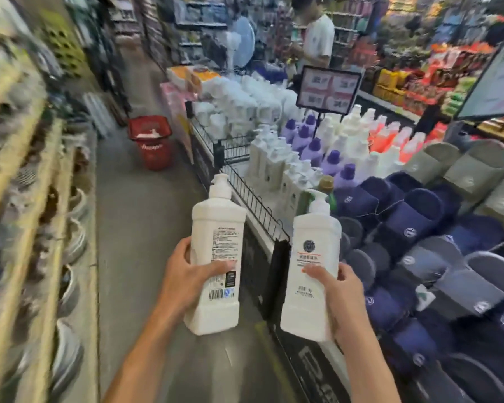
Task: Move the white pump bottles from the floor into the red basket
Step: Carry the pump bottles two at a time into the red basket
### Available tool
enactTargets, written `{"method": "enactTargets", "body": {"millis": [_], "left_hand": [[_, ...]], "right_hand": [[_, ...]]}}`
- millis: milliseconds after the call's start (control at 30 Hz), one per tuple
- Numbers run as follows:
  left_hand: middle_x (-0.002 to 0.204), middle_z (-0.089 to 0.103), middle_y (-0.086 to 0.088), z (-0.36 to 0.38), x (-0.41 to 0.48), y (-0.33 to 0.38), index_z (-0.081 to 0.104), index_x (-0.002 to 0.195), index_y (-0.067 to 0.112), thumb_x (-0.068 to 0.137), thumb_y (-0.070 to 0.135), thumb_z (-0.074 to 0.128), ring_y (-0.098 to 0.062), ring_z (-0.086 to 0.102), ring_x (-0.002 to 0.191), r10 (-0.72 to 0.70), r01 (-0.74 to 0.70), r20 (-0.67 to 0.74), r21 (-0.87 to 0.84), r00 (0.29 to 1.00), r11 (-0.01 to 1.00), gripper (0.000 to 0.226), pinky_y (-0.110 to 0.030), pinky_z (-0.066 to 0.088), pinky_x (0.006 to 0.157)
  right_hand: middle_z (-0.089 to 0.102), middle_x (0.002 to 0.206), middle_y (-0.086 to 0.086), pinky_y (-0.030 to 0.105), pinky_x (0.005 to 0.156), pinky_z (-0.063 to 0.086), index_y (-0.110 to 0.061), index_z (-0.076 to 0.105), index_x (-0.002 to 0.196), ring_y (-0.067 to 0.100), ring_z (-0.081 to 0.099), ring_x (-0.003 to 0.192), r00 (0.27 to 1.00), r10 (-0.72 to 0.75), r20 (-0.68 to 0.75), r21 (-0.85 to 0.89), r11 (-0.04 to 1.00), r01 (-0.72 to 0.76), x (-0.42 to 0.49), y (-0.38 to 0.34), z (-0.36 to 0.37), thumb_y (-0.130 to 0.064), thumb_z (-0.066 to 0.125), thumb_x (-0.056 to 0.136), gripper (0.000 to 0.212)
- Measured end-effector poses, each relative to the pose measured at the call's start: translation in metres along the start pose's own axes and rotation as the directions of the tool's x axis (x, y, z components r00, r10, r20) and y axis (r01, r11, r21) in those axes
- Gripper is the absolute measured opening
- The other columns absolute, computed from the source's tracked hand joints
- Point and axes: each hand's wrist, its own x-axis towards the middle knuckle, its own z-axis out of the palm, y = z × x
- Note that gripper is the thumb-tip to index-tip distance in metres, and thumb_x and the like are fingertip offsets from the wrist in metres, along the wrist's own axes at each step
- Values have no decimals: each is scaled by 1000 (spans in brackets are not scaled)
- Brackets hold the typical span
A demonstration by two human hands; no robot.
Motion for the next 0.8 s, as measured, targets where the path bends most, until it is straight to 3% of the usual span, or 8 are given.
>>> {"method": "enactTargets", "body": {"millis": [200,267,367,633,800], "left_hand": [[99,75,6,-49,11,-3,60,113,26,29,44,87,-9,74,83,-24,36,-195,59,981,998,90,-45,60,81],[100,76,7,-66,20,-4,60,112,28,30,44,89,-12,74,86,-36,46,-250,36,968,998,89,-48,59,82],[100,76,6,-90,37,-3,60,111,29,30,42,90,-16,74,88,-48,48,-302,-8,952,999,87,-50,59,83],[98,76,6,-156,108,7,60,110,28,61,8,93,-14,74,86,-2,-7,-321,-26,947,1000,62,-37,58,73],[100,76,6,-197,153,14,59,112,29,55,16,95,-13,74,86,-10,5,-319,-17,948,1000,69,-42,59,79]], "right_hand": [[77,97,9,48,69,63,-11,63,106,32,76,81,989,41,142,-44,998,-35,35,1,57,-10,84,79,34],[77,99,10,50,70,63,-11,62,109,31,77,81,980,60,191,-82,996,-45,44,1,77,-12,85,77,39],[78,97,9,40,62,60,-10,63,111,28,77,77,968,65,241,-122,992,-37,56,-6,110,-13,84,78,39],[76,100,5,32,56,57,-14,62,111,20,76,77,945,-5,328,-166,984,63,81,-37,219,-15,83,79,39],[76,99,3,35,60,57,-17,61,109,19,76,78,943,-13,333,-173,982,75,97,-50,276,-20,85,78,40]]}}
